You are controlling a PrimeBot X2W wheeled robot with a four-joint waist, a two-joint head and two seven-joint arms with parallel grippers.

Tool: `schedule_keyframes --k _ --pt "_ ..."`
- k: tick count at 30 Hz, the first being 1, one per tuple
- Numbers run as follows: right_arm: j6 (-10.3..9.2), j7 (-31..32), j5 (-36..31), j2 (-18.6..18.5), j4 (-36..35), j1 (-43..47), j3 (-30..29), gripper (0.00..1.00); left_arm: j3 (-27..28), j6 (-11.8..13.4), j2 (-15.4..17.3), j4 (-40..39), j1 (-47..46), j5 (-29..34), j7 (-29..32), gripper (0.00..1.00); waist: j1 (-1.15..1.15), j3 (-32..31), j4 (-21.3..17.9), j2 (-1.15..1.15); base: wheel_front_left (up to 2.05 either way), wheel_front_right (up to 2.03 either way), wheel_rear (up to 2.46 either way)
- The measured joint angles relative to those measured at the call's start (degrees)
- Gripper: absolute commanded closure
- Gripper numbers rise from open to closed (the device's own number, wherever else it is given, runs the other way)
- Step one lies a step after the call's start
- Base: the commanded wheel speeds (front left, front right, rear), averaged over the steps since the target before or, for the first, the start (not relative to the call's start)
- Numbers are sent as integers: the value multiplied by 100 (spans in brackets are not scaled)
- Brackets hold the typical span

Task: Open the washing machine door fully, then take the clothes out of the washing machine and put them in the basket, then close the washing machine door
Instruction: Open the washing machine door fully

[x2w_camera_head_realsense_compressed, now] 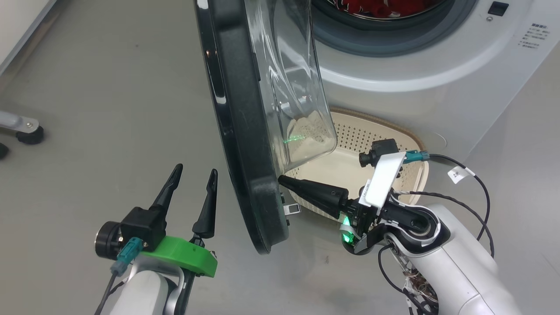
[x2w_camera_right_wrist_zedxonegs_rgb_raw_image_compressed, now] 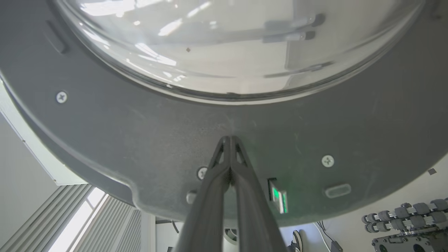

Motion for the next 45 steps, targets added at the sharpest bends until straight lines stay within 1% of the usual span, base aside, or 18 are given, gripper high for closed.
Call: schedule_keyframes --k 5,10,15,18,21,22,23,25,26,27,34,44,45 --pt "0 -180 78 5 -53 1 -170 100 20 12 0 1 1 1 0 0 0 8 -21 0 0 0 0" --pt "0 -469 171 7 -223 29 -600 100 49 15 0 -1 1 3 0 0 0 15 -54 0 0 0 0" --pt "-1 -793 157 7 -402 281 -1085 100 107 27 0 -3 1 7 0 0 0 10 -90 0 0 0 0" --pt "0 -1011 92 -56 -521 435 -1357 100 122 27 0 -3 1 44 0 0 0 -4 -115 0 0 0 0" --pt "-1 -1221 -79 -198 -606 623 -1588 100 143 29 0 -3 2 46 0 0 0 -23 -145 0 0 0 0" --pt "0 -1279 -113 -226 -636 698 -1671 92 157 30 0 -3 3 47 0 0 0 -34 -155 0 0 0 0" --pt "0 -1341 -133 -245 -657 768 -1737 92 181 38 -1 -3 8 68 0 0 0 -47 -169 0 0 0 0" --pt "0 -1481 -243 -274 -713 921 -1823 54 224 71 1 -3 27 88 0 0 0 -74 -205 0 0 0 0" --pt "-1 -1562 -308 -281 -733 993 -1862 29 241 80 1 -3 37 88 0 0 0 -84 -224 0 0 0 0" --pt "-1 -1634 -361 -290 -742 1068 -1903 0 261 80 1 -3 55 103 0 0 0 -94 -244 0 0 0 0" --pt "-1 -2273 -1067 -454 -733 1557 -2078 0 318 80 1 16 130 193 0 0 0 -209 -361 0 0 0 0" --pt "0 -3583 -2791 -915 -419 1993 -2157 0 396 79 3 54 227 241 0 0 0 -354 -512 0 0 0 0" --pt "-1 -3893 -3183 -1024 -326 2040 -2178 0 394 79 4 67 231 241 0 0 0 -372 -530 0 0 0 0"
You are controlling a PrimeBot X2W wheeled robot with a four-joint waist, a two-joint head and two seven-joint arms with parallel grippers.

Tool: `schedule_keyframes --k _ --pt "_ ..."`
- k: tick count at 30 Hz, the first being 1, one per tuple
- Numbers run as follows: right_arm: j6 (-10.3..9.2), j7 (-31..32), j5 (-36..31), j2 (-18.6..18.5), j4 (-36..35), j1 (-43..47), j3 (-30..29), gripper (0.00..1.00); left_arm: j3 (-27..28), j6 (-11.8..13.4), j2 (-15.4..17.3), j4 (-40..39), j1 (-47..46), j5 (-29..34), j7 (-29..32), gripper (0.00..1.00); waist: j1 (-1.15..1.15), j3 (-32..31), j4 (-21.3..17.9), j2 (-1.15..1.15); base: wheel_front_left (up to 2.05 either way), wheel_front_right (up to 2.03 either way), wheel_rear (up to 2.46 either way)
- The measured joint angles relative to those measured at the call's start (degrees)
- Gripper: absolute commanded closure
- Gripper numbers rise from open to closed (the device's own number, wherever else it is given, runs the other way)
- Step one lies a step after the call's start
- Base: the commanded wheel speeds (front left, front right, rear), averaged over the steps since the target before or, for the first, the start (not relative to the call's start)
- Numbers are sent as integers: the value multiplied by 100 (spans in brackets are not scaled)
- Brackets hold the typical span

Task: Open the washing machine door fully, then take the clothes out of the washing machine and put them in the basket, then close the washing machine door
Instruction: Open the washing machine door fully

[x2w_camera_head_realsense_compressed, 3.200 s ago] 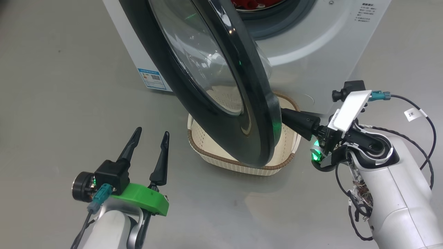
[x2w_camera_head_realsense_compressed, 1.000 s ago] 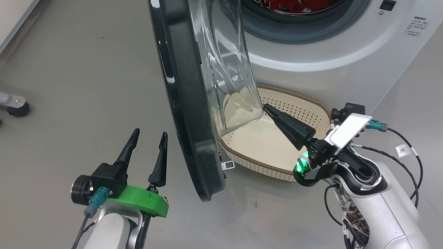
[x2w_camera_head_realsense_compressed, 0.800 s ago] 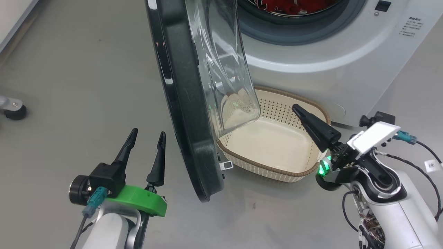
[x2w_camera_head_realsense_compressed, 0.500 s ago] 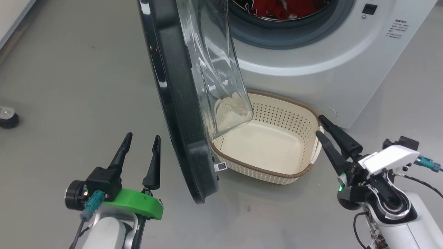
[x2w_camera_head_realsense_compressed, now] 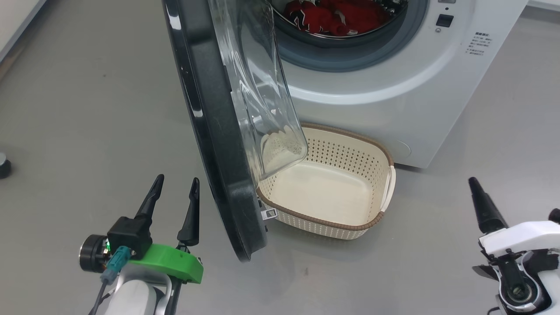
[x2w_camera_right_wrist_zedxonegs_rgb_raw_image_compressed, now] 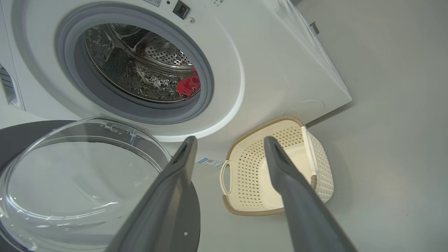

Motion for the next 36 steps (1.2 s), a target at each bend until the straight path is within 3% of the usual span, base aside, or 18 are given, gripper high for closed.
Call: schedule_keyframes --k 5,10,13,19,25,36 --pt "-185 -786 -1069 -370 126 62 -48 0 2 -1 0 25 2 8 0 0 0 -10 -23 0 0 0 0" --pt "-553 -1580 -2180 -709 155 60 -42 0 15 -1 1 53 3 32 0 0 0 -14 -47 0 0 0 0" --pt "-812 -1571 -2828 -927 146 53 -10 0 29 -1 1 68 3 52 0 0 0 -15 -66 0 0 0 0" --pt "-1221 -1475 -3749 -1001 32 47 134 0 47 -2 1 88 3 55 0 0 0 -7 -96 0 0 0 0" --pt "-1276 -1440 -4385 -770 -309 46 90 0 73 -2 1 99 3 55 0 0 0 -11 -102 0 0 0 0" --pt "-1319 -1436 -4985 -169 -593 224 165 0 94 -2 1 121 3 56 0 0 0 6 -132 0 0 0 0"
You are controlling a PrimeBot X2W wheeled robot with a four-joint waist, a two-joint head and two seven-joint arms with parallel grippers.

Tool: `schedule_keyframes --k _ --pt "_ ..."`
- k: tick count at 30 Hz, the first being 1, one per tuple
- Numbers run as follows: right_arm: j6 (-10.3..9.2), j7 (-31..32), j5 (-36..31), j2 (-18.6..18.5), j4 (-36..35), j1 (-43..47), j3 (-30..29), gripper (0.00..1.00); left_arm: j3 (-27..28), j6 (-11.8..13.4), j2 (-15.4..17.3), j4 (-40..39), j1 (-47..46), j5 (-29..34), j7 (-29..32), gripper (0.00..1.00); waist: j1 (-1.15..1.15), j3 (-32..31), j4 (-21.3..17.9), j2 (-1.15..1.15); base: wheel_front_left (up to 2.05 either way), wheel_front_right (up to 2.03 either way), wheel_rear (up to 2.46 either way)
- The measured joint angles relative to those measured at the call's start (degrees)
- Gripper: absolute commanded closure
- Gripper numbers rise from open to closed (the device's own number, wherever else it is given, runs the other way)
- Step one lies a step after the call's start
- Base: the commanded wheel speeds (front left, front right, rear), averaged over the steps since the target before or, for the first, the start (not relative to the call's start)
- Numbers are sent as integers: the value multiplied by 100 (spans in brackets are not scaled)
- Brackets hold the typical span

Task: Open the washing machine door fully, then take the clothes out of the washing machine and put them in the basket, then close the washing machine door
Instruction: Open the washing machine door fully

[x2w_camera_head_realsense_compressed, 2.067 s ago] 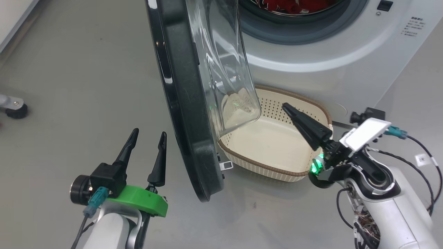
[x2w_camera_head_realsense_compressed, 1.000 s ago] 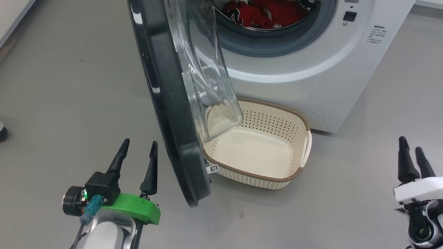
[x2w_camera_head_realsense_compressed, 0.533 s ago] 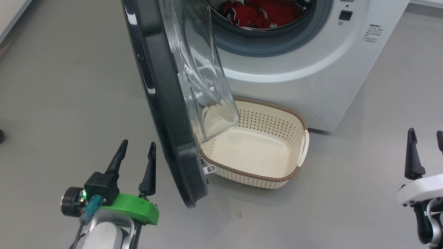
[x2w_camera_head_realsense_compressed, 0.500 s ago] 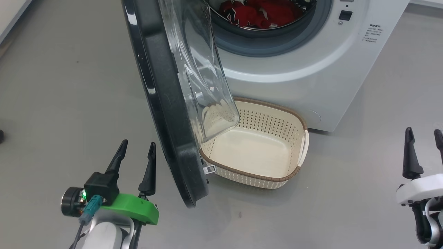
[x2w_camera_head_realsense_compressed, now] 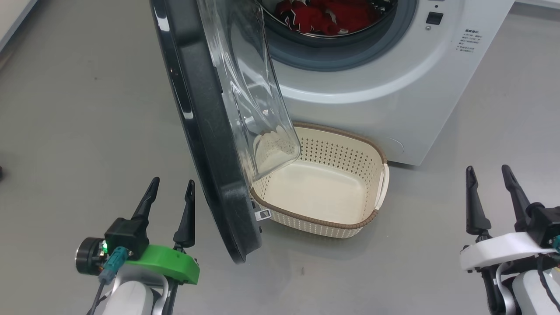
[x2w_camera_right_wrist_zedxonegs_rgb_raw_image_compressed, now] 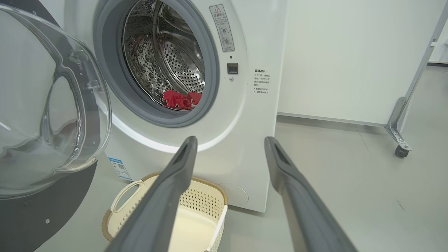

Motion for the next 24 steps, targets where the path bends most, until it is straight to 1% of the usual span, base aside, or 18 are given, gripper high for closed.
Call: schedule_keyframes --k 3,4,12,24 --pt "-5 0 -81 81 -12 75 37 0 1 0 0 11 0 0 0 0 0 -4 -3 0 0 0 0" --pt "-9 0 -136 163 -33 109 55 0 2 0 0 22 0 0 0 0 0 -12 -6 0 0 0 0" --pt "-43 0 -316 345 -42 229 126 0 3 0 0 75 1 0 0 0 0 -54 -13 0 0 0 0" --pt "-43 0 -508 521 -32 428 136 0 3 0 0 165 25 0 0 0 0 -145 -34 0 0 0 0"
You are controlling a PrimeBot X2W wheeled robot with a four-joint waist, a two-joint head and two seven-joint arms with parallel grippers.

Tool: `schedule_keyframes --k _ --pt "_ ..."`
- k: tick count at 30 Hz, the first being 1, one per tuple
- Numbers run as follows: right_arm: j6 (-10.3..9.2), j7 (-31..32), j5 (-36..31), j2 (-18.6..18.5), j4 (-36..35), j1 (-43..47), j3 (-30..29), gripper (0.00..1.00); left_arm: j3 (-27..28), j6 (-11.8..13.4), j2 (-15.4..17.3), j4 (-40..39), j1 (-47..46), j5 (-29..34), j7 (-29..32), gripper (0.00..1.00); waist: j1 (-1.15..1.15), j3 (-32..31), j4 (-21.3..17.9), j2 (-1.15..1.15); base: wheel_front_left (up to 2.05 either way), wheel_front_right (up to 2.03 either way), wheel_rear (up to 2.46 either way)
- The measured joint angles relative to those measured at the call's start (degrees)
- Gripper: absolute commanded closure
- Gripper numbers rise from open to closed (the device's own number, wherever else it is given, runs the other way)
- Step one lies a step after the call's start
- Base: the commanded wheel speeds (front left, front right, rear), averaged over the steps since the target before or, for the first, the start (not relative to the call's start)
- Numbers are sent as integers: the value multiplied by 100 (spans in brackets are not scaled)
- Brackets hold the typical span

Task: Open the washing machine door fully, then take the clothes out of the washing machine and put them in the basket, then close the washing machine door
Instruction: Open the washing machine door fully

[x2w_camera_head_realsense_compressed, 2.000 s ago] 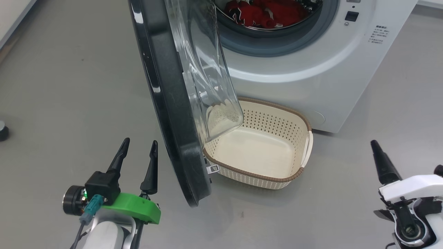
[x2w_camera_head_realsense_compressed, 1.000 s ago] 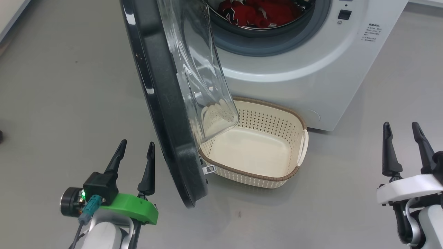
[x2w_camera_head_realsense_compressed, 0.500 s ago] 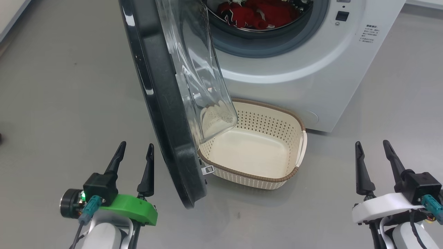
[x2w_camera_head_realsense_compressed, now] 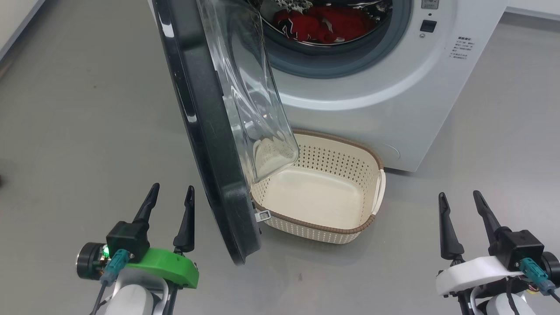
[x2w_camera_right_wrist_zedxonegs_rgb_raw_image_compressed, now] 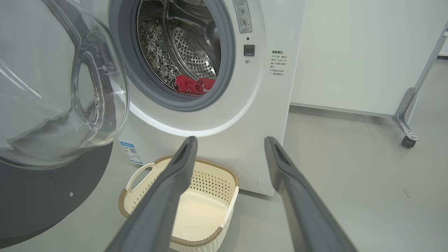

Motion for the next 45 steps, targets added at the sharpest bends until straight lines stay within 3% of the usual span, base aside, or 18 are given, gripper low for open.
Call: schedule_keyframes --k 23,24,26,36,45 --pt "70 0 -240 156 -2 123 -182 0 -2 0 0 52 7 0 0 0 0 -74 -26 0 0 0 0" --pt "70 0 -250 159 -2 124 -191 0 -2 0 0 57 7 0 0 45 0 -76 -28 0 0 0 0" --pt "75 0 -254 167 -3 125 -213 0 -8 0 0 87 8 0 0 100 0 -78 -30 0 0 0 0" --pt "132 0 -303 227 -10 205 -330 0 19 13 0 172 14 2 0 100 0 -45 -35 0 0 0 0" --pt "200 0 -363 293 -10 207 -407 0 444 321 0 -397 -38 187 0 100 0 -38 -42 0 0 0 0"
